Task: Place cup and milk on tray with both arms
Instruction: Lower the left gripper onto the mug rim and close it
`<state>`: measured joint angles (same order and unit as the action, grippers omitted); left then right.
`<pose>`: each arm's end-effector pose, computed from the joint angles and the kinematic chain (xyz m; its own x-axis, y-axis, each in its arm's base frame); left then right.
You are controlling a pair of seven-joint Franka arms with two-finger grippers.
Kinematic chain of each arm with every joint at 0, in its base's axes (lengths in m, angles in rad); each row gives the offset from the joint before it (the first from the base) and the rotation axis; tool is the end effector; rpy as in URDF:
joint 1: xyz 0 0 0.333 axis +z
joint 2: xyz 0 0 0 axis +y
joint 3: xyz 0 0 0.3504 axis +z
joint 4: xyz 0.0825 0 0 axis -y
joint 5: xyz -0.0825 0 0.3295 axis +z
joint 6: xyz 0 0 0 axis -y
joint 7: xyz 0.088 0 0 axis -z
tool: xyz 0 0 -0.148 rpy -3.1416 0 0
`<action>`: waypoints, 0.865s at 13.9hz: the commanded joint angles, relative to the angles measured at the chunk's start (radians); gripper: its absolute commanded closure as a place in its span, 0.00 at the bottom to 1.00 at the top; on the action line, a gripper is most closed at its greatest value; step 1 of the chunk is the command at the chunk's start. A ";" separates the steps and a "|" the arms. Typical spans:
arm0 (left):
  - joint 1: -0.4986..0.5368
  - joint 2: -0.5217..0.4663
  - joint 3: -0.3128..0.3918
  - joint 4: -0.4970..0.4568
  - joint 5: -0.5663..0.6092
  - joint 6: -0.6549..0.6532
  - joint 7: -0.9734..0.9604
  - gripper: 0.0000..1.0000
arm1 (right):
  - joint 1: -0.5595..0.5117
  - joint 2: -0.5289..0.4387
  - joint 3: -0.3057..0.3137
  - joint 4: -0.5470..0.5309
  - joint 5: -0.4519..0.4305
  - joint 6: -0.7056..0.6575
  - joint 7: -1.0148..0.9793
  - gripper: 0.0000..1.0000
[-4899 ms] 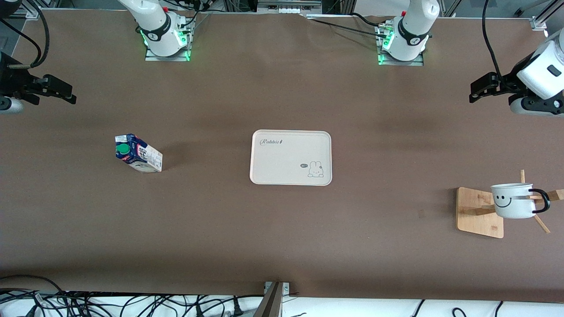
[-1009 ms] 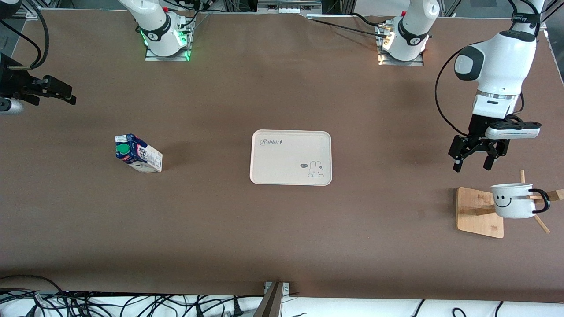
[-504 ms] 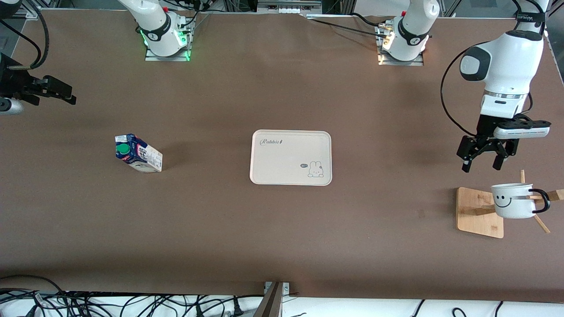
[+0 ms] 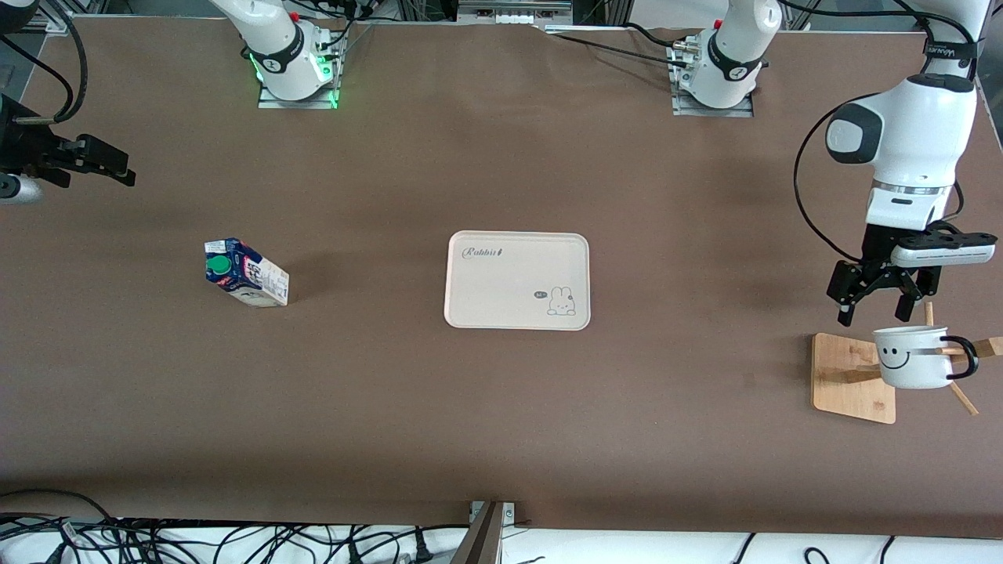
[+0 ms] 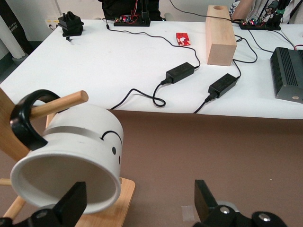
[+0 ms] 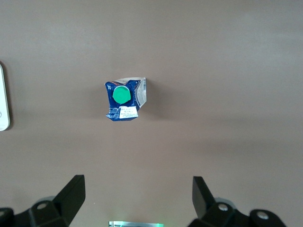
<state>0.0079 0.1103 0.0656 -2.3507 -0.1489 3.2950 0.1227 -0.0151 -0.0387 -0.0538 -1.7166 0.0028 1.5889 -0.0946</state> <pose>0.5572 0.0564 0.4332 0.6692 0.0682 0.7400 0.1061 -0.9943 -0.0044 0.4787 -0.0331 0.5779 0.9958 0.0261 -0.0881 0.0251 -0.9996 -0.0132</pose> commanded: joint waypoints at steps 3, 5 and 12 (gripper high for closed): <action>0.006 0.061 0.000 0.059 -0.006 0.051 0.026 0.00 | -0.008 0.006 0.005 0.018 0.002 -0.017 0.003 0.00; 0.006 0.087 0.000 0.091 0.005 0.051 0.026 0.00 | -0.008 0.006 0.003 0.018 0.002 -0.017 0.003 0.00; 0.020 0.134 0.000 0.126 0.011 0.123 0.028 0.00 | -0.008 0.006 0.003 0.020 0.002 -0.017 0.001 0.00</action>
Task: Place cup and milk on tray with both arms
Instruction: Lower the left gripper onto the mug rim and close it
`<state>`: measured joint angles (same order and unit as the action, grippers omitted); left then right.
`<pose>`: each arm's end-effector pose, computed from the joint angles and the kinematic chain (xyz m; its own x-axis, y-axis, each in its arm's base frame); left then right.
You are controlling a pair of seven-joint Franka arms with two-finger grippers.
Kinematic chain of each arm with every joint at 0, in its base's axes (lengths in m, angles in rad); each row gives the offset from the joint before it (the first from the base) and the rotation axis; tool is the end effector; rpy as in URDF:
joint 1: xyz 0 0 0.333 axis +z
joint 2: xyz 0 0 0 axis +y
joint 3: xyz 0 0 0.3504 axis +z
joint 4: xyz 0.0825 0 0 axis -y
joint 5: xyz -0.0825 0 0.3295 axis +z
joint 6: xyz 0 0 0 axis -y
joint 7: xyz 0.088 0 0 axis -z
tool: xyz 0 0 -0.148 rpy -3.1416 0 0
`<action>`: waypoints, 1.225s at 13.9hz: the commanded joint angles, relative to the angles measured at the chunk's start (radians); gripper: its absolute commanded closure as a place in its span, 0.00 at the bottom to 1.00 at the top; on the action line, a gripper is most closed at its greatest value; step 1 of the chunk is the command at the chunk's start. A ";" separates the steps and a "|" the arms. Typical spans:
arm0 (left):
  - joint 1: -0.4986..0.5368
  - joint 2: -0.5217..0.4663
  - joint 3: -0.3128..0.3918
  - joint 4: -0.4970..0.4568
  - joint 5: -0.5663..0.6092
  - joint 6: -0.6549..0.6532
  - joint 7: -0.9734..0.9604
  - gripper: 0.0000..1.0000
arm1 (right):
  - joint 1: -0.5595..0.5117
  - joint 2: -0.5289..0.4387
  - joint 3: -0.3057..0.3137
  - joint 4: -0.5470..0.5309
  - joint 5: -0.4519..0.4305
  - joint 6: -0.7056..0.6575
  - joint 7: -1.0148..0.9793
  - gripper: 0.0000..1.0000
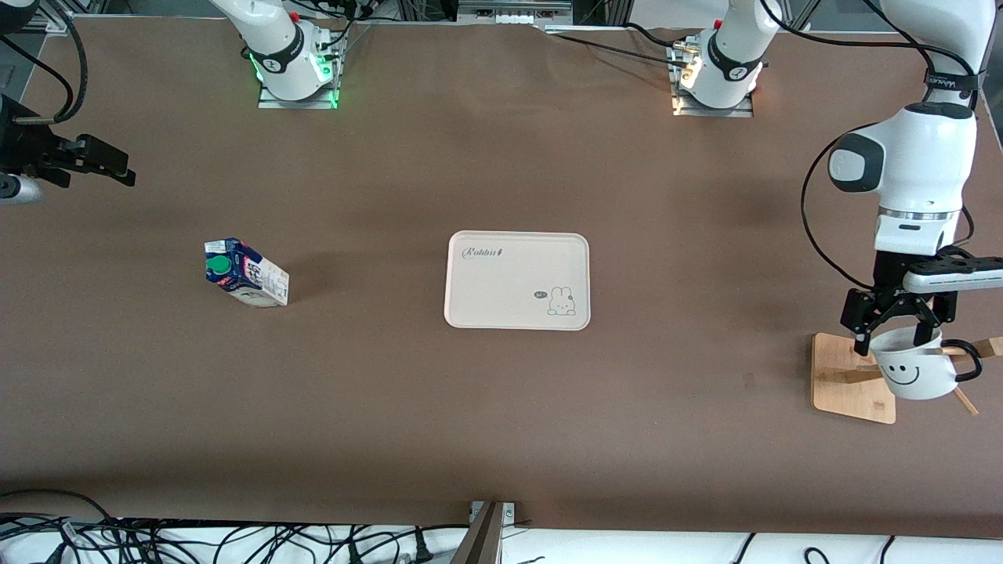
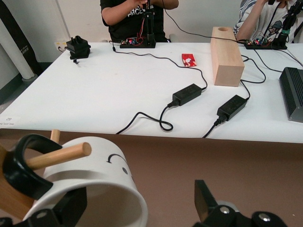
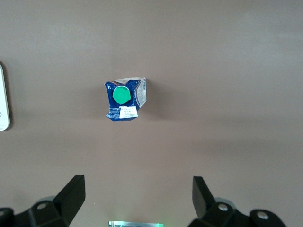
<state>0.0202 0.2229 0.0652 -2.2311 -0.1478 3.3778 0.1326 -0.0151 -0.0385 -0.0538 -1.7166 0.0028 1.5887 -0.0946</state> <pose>0.5974 0.0665 0.4349 0.6020 0.0502 0.7969 0.1177 -0.9927 -0.0263 0.4787 -0.0331 0.5778 0.9957 0.0261 -0.0885 0.0251 -0.9996 -0.0133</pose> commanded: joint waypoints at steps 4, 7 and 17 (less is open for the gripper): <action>0.007 0.004 0.001 -0.039 -0.006 0.049 -0.004 0.00 | -0.008 0.006 0.003 0.018 0.002 -0.016 0.001 0.00; 0.007 -0.014 0.001 -0.082 -0.006 0.081 -0.005 0.00 | -0.008 0.006 0.003 0.018 0.002 -0.016 0.003 0.00; 0.026 -0.017 0.001 -0.113 -0.004 0.123 0.008 0.19 | -0.009 0.006 0.003 0.018 0.002 -0.022 0.003 0.00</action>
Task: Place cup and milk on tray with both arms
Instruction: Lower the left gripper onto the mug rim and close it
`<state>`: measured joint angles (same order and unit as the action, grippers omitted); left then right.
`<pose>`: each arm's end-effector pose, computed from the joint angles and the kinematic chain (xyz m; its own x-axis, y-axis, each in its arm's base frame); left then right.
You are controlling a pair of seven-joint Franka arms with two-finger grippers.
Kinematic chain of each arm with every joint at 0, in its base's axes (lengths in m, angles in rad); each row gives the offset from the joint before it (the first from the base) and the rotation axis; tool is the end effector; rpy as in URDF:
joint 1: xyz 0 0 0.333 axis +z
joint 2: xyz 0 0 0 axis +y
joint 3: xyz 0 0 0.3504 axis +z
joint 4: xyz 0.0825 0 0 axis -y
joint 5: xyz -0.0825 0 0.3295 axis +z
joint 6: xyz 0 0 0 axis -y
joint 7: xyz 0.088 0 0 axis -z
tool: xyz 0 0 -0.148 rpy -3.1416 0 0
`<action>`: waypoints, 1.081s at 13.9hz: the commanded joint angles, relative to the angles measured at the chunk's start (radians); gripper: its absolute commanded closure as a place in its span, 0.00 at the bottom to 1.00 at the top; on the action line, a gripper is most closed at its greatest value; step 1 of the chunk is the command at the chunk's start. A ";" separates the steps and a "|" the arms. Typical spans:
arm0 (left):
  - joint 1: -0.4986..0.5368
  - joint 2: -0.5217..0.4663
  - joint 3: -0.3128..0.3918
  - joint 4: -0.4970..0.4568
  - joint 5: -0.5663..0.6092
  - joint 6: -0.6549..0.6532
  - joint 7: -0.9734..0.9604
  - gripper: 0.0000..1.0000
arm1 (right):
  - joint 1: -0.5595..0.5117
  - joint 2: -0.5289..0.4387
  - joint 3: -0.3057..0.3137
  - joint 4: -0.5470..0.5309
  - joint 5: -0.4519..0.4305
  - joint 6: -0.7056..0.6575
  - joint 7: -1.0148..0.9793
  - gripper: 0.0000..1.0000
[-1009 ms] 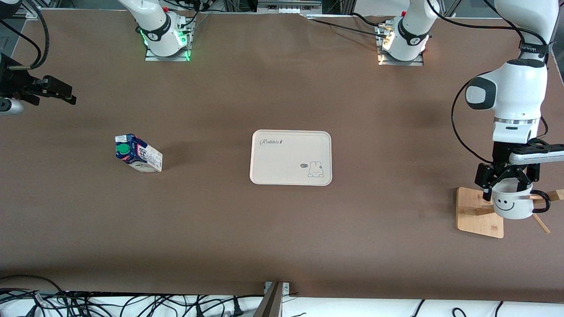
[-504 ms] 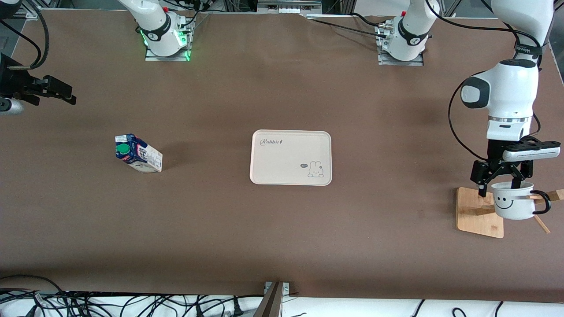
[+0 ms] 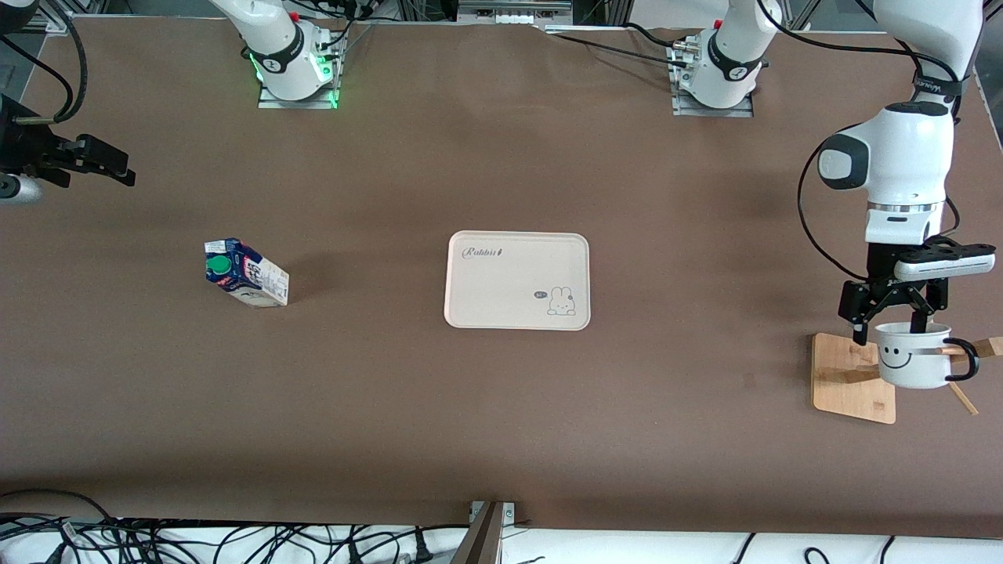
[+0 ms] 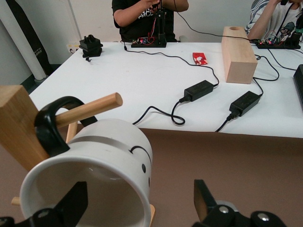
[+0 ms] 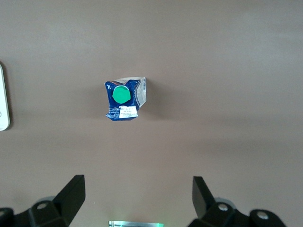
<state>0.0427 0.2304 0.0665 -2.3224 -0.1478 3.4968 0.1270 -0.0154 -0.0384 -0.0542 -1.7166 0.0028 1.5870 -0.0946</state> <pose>0.5768 0.0809 0.4113 0.5852 0.0625 0.8085 0.1550 -0.9873 -0.0359 0.4784 -0.0334 0.5776 0.9956 0.0255 -0.0903 0.0243 -0.9996 -0.0134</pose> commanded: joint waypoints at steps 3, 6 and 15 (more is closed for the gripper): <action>0.006 -0.025 -0.001 -0.020 -0.002 0.004 0.019 0.53 | -0.009 0.006 0.004 0.019 0.003 -0.021 0.003 0.00; 0.006 -0.025 -0.001 -0.020 -0.002 0.004 0.019 0.79 | -0.009 0.008 0.004 0.020 0.003 -0.022 0.003 0.00; 0.005 -0.026 -0.002 -0.020 0.005 0.002 0.022 1.00 | -0.011 0.008 0.004 0.020 0.003 -0.028 0.003 0.00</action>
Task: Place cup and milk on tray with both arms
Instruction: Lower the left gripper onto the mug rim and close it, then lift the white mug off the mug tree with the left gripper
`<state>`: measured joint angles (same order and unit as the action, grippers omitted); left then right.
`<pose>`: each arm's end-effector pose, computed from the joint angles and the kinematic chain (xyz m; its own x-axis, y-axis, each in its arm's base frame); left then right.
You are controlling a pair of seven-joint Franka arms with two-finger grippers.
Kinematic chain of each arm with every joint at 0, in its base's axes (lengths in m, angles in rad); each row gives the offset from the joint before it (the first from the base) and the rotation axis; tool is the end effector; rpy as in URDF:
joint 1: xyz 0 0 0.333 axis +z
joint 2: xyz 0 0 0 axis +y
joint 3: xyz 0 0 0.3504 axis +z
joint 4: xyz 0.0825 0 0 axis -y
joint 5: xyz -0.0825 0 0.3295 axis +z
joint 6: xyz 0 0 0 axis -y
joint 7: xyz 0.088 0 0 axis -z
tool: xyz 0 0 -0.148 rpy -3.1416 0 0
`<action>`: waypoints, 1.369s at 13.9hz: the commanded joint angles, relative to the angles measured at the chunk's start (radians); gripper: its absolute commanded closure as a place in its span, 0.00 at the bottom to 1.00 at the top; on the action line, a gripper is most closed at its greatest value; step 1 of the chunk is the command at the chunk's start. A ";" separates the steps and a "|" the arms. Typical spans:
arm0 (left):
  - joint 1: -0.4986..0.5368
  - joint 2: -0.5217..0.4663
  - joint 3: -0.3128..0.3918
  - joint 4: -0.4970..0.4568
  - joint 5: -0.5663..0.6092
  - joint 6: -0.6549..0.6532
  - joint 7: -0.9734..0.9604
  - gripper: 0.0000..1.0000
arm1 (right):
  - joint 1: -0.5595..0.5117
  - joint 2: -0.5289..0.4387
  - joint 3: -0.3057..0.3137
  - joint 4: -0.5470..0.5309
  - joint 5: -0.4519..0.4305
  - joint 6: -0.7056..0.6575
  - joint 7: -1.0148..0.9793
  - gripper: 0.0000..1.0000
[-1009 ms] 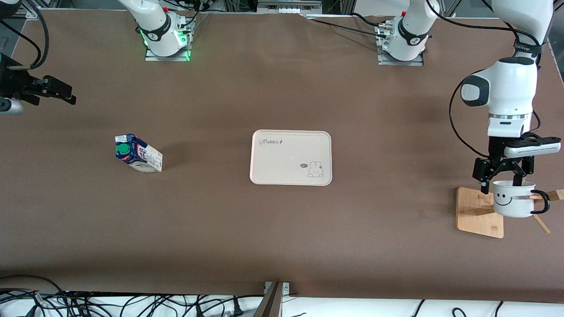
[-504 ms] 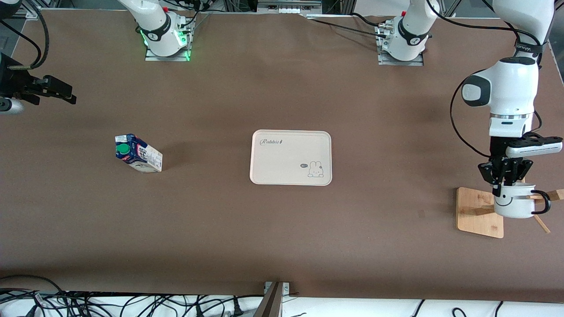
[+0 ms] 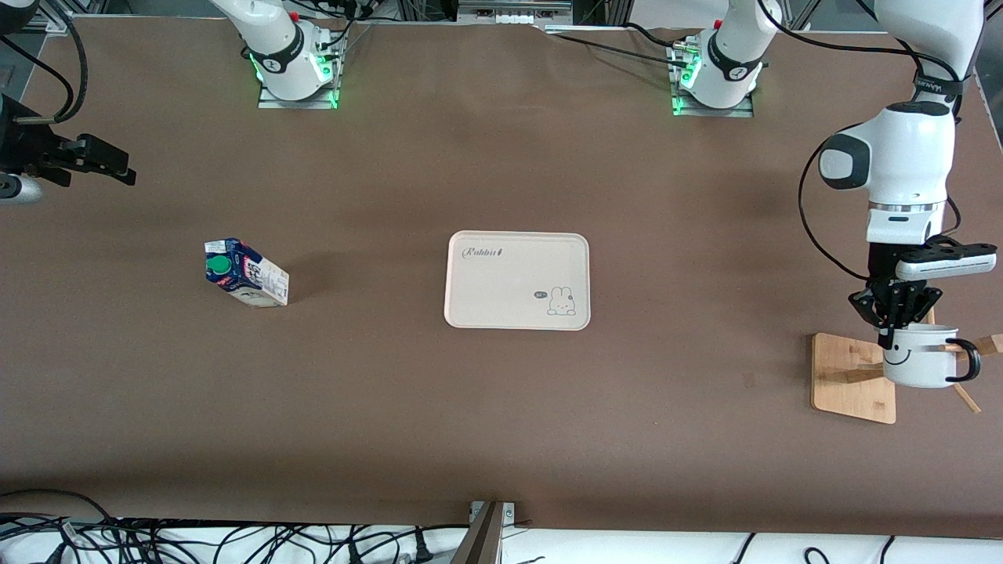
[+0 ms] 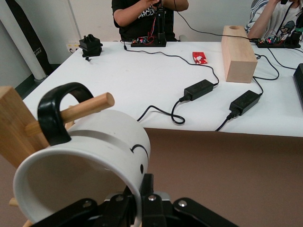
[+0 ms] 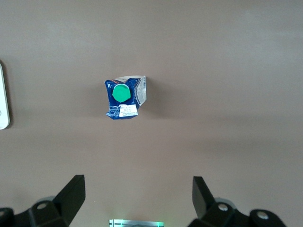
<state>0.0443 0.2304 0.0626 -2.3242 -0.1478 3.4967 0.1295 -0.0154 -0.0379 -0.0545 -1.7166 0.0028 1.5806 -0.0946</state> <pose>0.5766 0.0796 0.4105 0.5872 0.0597 0.8072 0.1514 -0.9878 -0.0371 0.4776 -0.0335 0.5769 0.9950 0.0252 -0.0971 0.0240 -0.9996 -0.0141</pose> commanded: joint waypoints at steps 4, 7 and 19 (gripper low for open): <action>-0.001 -0.049 -0.009 -0.012 0.005 0.002 0.006 1.00 | -0.011 0.007 0.002 0.020 0.003 -0.022 0.003 0.00; 0.002 -0.082 -0.009 -0.020 0.005 0.001 0.005 1.00 | -0.011 0.007 0.002 0.019 0.003 -0.022 0.001 0.00; -0.012 -0.074 -0.059 -0.052 -0.006 -0.002 -0.113 1.00 | -0.012 0.012 0.002 0.020 0.003 -0.022 0.003 0.00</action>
<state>0.0367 0.1854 0.0159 -2.3536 -0.1478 3.4931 0.0390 -0.0160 -0.0345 -0.0569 -1.7166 0.0028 1.5778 -0.0946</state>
